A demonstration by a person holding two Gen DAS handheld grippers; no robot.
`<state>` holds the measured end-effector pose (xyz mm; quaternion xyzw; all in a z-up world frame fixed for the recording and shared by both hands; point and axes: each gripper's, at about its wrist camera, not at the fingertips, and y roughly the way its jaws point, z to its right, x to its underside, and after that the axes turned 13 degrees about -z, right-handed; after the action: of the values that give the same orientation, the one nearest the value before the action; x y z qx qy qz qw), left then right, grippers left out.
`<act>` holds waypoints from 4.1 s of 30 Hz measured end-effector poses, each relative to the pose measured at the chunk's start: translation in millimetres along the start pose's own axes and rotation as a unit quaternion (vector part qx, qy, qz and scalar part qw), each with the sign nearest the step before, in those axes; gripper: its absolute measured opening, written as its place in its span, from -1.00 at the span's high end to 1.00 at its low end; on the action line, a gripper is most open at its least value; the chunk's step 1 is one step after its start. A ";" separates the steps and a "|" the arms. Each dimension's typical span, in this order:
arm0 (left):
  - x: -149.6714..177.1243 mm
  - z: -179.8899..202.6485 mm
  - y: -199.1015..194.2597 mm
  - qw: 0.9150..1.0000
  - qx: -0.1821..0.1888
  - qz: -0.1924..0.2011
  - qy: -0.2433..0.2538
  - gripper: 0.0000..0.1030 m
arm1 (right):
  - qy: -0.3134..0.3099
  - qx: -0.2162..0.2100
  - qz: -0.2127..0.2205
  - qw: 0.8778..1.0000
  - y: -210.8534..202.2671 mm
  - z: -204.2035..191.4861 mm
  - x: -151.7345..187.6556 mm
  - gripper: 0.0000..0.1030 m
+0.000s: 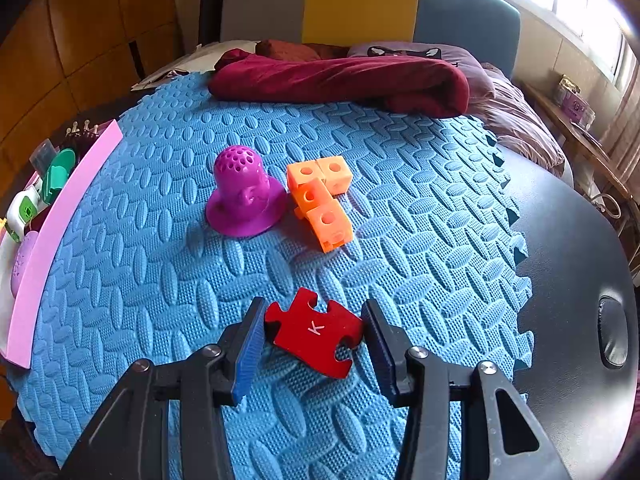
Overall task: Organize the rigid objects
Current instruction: 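Carry the orange slide with the left gripper into the white tray and open, then carry the red puzzle piece with the right gripper into the tray and open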
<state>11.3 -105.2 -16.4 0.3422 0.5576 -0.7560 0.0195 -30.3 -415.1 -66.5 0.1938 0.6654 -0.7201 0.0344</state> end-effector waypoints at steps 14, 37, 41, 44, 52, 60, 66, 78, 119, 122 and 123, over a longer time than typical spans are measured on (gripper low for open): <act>32.2 -102.0 -5.8 0.993 -0.031 -0.039 -0.109 0.49 | -0.007 0.008 0.002 1.000 -1.2 -2.5 0.5 0.07; 13.4 -75.0 39.8 0.994 -0.013 -0.082 -0.070 0.48 | -0.008 0.013 0.002 1.000 -1.6 -3.0 0.2 0.07; 15.9 -76.9 37.2 0.994 -0.021 -0.082 -0.070 0.45 | -0.008 0.013 0.001 1.000 -1.6 -2.8 0.0 0.07; 18.8 -79.8 30.4 0.994 -0.031 -0.073 -0.072 0.30 | -0.009 0.014 0.001 1.000 -1.4 -2.5 -0.2 0.07; 20.5 -81.6 12.3 0.995 -0.057 -0.049 -0.070 0.16 | -0.008 0.016 -0.003 1.000 -2.5 -2.6 -0.3 0.07; 21.8 -84.0 -4.3 0.994 -0.069 -0.033 -0.077 0.16 | 0.009 -0.005 -0.011 1.000 -2.6 -1.6 -0.7 0.07; 24.4 -87.4 -9.2 0.994 -0.073 -0.029 -0.079 0.16 | 0.002 -0.015 -0.015 1.000 -3.1 -8.5 0.2 0.07; 24.9 -91.6 -16.5 0.993 -0.081 -0.018 -0.086 0.16 | -0.034 -0.052 -0.019 0.998 -9.0 -40.8 7.0 0.07; 29.8 -136.6 -25.3 0.985 -0.100 -0.003 -0.144 0.16 | -0.316 -0.140 0.035 0.938 -20.8 -312.0 -1.1 0.03; 30.0 -134.8 -26.9 0.985 -0.101 0.000 -0.142 0.16 | -0.300 -0.150 0.039 0.941 -23.9 -306.7 -2.9 0.03; 30.1 -133.9 -27.2 0.985 -0.102 0.000 -0.141 0.16 | -0.293 -0.153 0.041 0.943 -25.9 -304.2 -2.5 0.03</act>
<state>43.5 30.3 -29.3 0.2289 0.6234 -0.7358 0.1326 35.1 -117.2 -53.2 -0.0066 0.7195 -0.6325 0.2867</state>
